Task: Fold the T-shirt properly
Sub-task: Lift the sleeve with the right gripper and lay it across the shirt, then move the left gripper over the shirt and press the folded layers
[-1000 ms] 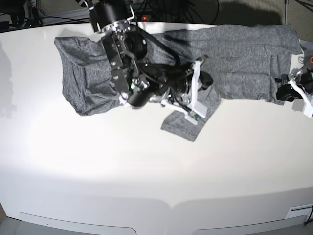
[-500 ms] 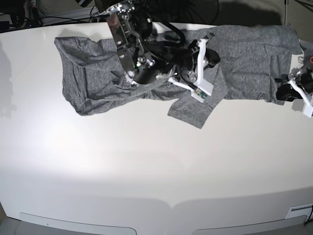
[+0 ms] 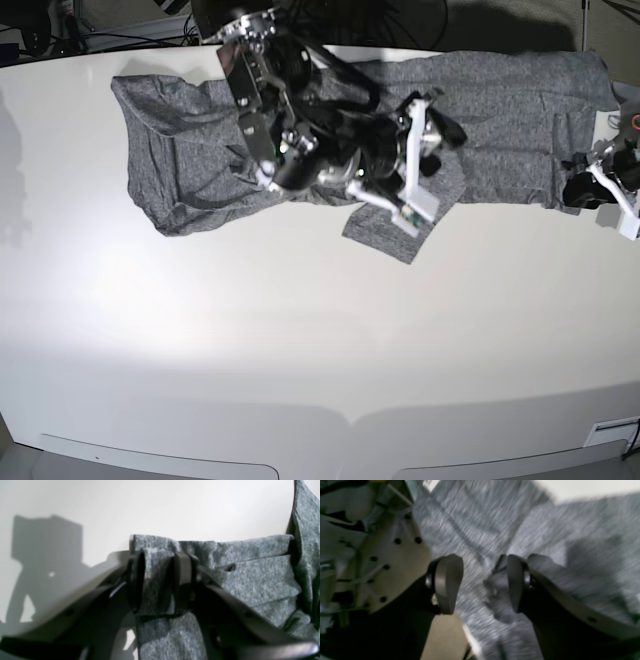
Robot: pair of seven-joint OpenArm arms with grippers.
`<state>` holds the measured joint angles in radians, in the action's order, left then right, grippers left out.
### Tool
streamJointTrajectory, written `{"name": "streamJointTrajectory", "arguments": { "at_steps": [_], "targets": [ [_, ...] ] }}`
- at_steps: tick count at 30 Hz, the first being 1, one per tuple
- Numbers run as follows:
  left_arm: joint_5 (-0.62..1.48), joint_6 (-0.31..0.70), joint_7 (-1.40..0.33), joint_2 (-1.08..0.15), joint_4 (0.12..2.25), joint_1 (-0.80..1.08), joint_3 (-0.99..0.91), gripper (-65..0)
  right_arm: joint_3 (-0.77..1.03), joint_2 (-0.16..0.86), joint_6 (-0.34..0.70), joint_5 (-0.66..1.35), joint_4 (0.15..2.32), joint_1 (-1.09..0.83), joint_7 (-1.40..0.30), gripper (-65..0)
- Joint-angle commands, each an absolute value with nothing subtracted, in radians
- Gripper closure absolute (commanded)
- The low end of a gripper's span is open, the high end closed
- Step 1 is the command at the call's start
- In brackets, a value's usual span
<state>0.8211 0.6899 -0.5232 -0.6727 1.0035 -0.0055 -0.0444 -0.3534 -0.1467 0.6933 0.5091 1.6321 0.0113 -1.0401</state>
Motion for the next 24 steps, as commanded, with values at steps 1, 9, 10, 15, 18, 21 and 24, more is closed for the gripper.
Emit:
{"name": "streamJointTrajectory", "arguments": {
  "at_steps": [1,9,10,15,18,21,24],
  "targets": [
    [0.837,0.698,-0.500,-0.703,1.019,-0.022,-0.060,-20.1,-0.347,-0.157,0.698,0.522,1.652,0.053,-1.029,-32.1],
    [0.874,0.698,-0.594,-0.691,1.261,-0.019,-0.066,-20.0,-0.201,-0.083,0.698,0.372,1.652,0.208,-1.033,-32.1],
    [0.888,0.698,-0.620,-0.682,1.310,-0.019,-0.066,-20.0,-0.173,-0.057,0.698,0.354,1.652,0.215,-1.028,-32.1],
    [0.891,0.656,-0.675,-0.599,1.525,-0.012,-0.064,-20.0,-0.002,0.082,0.679,0.332,1.651,0.202,-1.010,-32.1],
    [0.890,0.631,-0.677,-0.525,1.579,-0.005,-0.063,-20.0,0.108,0.159,0.672,0.336,1.651,0.175,-1.010,-32.1],
    [0.889,0.573,-0.679,-0.445,1.586,0.003,-0.061,-20.0,0.207,0.222,0.672,0.357,1.650,0.134,-1.007,-32.1],
    [0.859,0.567,-0.671,-0.392,1.586,-0.001,-0.007,-20.0,0.283,0.270,0.672,0.384,1.649,0.090,-0.997,-32.1]
  ]
}}
